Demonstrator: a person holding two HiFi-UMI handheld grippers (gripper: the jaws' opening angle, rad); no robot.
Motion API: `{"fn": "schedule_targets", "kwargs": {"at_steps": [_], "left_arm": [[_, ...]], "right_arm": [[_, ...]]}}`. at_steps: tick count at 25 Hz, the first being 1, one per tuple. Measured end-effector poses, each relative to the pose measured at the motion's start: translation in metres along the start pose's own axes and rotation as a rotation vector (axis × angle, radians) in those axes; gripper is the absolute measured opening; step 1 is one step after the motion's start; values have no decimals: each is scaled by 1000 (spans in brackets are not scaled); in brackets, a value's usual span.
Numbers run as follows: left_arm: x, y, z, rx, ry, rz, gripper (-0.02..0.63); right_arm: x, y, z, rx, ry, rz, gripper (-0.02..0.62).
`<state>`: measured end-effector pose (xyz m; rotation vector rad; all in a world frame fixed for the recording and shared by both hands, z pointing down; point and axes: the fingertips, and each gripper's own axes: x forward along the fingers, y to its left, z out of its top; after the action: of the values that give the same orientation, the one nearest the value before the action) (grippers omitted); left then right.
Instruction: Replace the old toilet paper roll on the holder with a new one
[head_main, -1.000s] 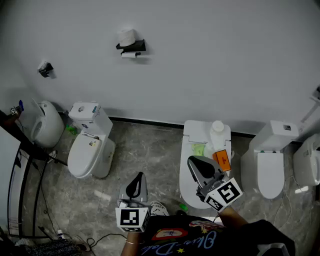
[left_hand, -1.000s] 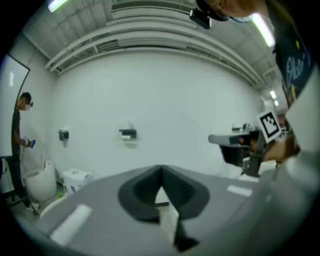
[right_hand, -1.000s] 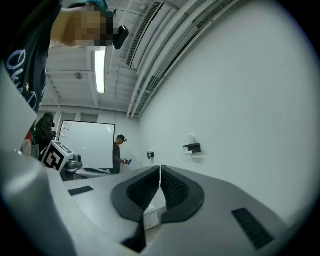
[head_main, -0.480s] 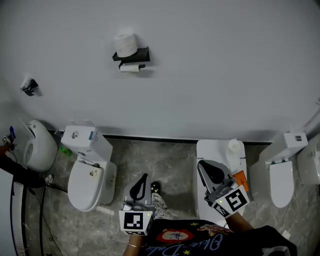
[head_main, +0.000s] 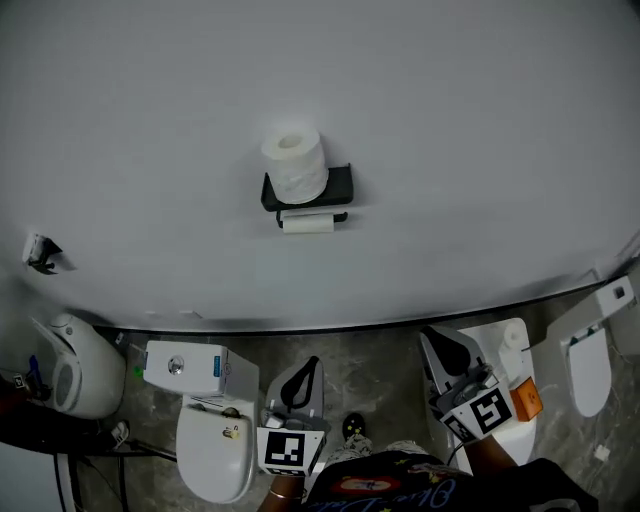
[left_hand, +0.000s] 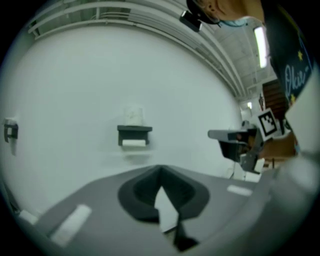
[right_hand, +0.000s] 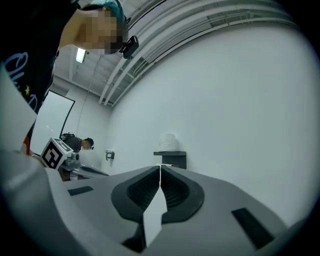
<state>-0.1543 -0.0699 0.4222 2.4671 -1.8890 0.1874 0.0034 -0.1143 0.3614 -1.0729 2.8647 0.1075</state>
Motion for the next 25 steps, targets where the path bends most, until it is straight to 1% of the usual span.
{"fn": "schedule_targets", "kwargs": {"at_steps": [2, 6, 8, 11, 13, 15, 16, 17, 18, 19, 21, 22, 23, 24, 25], "left_arm": [[13, 14, 5, -5, -5, -11, -2], [34, 30, 15, -74, -35, -22, -2], [43, 37, 21, -81, -41, -19, -2], [49, 43, 30, -66, -50, 5, -2], [53, 46, 37, -69, -70, 26, -2], [59, 44, 38, -98, -81, 18, -2], [63, 42, 36, -138, -88, 0, -2], [69, 41, 34, -205, -101, -25, -2], [76, 42, 33, -305, -123, -57, -2], [84, 45, 32, -441, -155, -92, -2], [103, 60, 29, -784, -238, -155, -2], [114, 71, 28, -961, -281, -182, 16], [126, 81, 27, -1115, -323, -204, 62], [137, 90, 28, -1230, -362, -220, 94], [146, 99, 29, -1291, -395, -227, 118]], "right_arm": [[9, 2, -2, -10, 11, -9, 15], [18, -12, -9, 12, 35, -54, 15], [23, -20, -8, 21, 36, -67, 15], [33, -28, 0, 7, 25, -47, 15], [41, -32, 7, -3, 7, -23, 15], [47, -36, 12, -7, -17, -4, 15], [49, -38, 13, -4, -24, 0, 15], [50, -39, 13, 2, -29, 2, 15], [51, -40, 14, 9, -34, 6, 15], [51, -40, 14, 14, -38, 10, 15], [49, -41, 11, 14, -33, 11, 15], [49, -42, 10, 16, -28, 9, 15], [49, -43, 10, 21, -29, 8, 15], [49, -44, 11, 26, -34, 7, 15], [49, -45, 13, 27, -42, 4, 15]]}}
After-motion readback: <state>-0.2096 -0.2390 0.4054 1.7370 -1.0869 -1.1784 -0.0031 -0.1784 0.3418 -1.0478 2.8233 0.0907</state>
